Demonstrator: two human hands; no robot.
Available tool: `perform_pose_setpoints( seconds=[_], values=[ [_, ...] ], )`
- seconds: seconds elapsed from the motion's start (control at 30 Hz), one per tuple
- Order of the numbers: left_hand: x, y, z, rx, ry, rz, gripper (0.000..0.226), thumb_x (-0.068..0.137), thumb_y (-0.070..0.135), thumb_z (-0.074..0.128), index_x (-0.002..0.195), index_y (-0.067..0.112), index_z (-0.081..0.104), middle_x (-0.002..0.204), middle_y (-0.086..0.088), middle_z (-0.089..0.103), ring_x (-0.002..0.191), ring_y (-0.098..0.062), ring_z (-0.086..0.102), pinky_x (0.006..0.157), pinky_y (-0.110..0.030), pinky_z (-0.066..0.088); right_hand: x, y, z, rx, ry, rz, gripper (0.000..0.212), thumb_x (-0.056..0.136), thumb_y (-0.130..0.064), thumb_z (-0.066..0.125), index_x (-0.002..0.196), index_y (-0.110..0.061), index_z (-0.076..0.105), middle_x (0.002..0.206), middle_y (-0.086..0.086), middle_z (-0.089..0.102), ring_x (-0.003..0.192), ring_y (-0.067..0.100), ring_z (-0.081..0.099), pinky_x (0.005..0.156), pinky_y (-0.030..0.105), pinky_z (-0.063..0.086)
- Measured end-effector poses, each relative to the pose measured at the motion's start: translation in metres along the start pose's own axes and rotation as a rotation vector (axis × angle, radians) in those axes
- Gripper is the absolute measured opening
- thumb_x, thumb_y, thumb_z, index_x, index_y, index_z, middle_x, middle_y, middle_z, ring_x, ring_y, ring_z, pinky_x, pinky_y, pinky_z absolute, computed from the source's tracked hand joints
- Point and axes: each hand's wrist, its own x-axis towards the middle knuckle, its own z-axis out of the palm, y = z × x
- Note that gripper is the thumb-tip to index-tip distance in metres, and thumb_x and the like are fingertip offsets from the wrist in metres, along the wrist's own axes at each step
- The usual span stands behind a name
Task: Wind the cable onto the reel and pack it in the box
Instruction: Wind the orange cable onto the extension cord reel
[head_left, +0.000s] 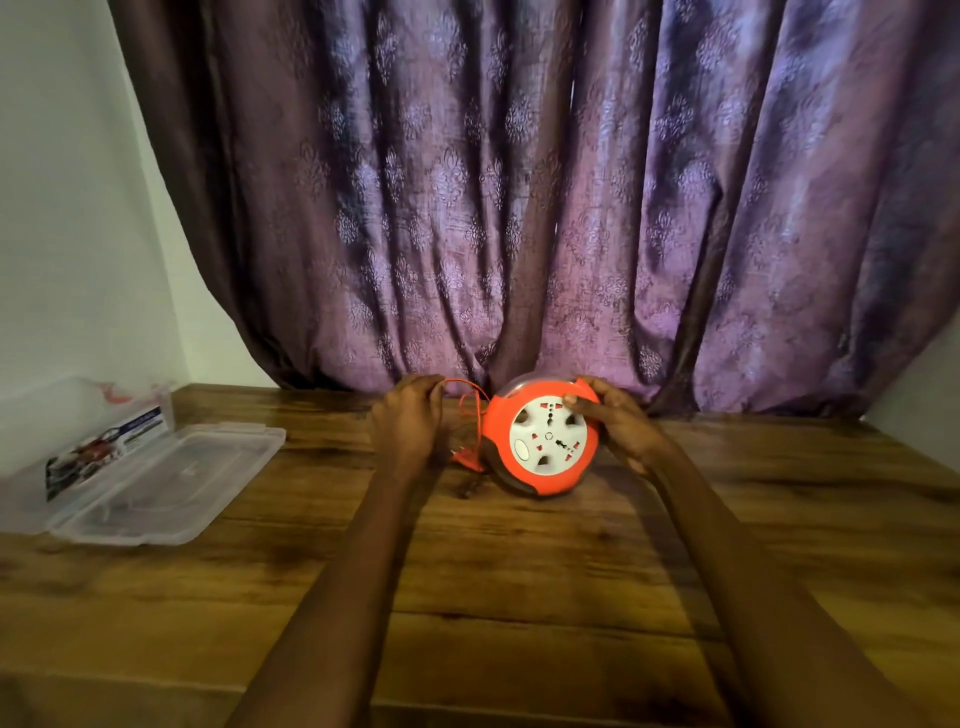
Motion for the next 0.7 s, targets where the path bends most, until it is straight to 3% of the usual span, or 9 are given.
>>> perform_pose_setpoints(
  seconds=[0.2,0.33,0.4,0.5,0.6,0.7],
  values=[
    [0.028,-0.038,-0.007,0.162,-0.153,-0.251,0.026,0.092,0.032,0.059,0.110,0.018,0.073,0.111,-0.024,0.070,0.102,-0.049,0.067,0.084,-0.047,0.054,-0.003,-0.003,-0.001,0.178,0.018,-0.030,0.033,0.075,-0.025,0.081,0.107,-0.022,0.072,0.101,0.007,0.074,0.086,0.018,0.070,0.073,0.031,0.060],
    [0.023,-0.073,-0.013,0.164,-0.224,-0.343,0.031,0.093,0.026,0.059,0.113,0.002,0.064,0.117,-0.029,0.066,0.110,-0.050,0.063,0.090,-0.049,0.050,-0.006,-0.007,-0.007,0.232,0.139,-0.065,0.037,0.077,-0.022,0.077,0.112,-0.016,0.066,0.099,0.007,0.075,0.085,0.020,0.069,0.072,0.035,0.060],
    [0.016,-0.085,-0.017,0.178,-0.297,-0.363,0.035,0.091,0.025,0.061,0.118,0.003,0.059,0.120,-0.028,0.065,0.114,-0.047,0.062,0.095,-0.048,0.049,-0.007,-0.009,-0.008,0.196,0.217,-0.080,0.034,0.078,-0.022,0.076,0.111,-0.016,0.066,0.096,0.006,0.075,0.082,0.019,0.069,0.069,0.034,0.060],
    [0.005,-0.085,-0.020,0.157,-0.359,-0.295,0.056,0.077,0.028,0.079,0.123,0.006,0.058,0.124,-0.023,0.061,0.110,-0.044,0.063,0.093,-0.047,0.051,-0.007,-0.010,-0.006,0.158,0.314,-0.104,0.026,0.084,-0.016,0.073,0.109,-0.016,0.066,0.086,0.001,0.076,0.073,0.016,0.068,0.061,0.031,0.059],
    [-0.001,-0.064,-0.011,0.027,-0.237,-0.103,0.033,0.090,0.020,0.067,0.119,0.006,0.061,0.127,-0.021,0.053,0.104,-0.043,0.062,0.089,-0.048,0.047,-0.007,-0.010,-0.002,0.140,0.346,-0.133,0.027,0.086,-0.012,0.072,0.111,-0.014,0.064,0.081,-0.001,0.076,0.067,0.012,0.069,0.055,0.027,0.057],
    [-0.001,-0.031,0.000,-0.267,-0.262,0.088,0.018,0.097,0.018,0.062,0.108,0.007,0.071,0.109,-0.013,0.072,0.097,-0.027,0.068,0.087,-0.033,0.051,-0.008,-0.010,0.000,0.143,0.351,-0.144,0.030,0.086,-0.012,0.072,0.115,-0.013,0.063,0.086,0.001,0.075,0.070,0.014,0.070,0.059,0.030,0.059]
  ],
)
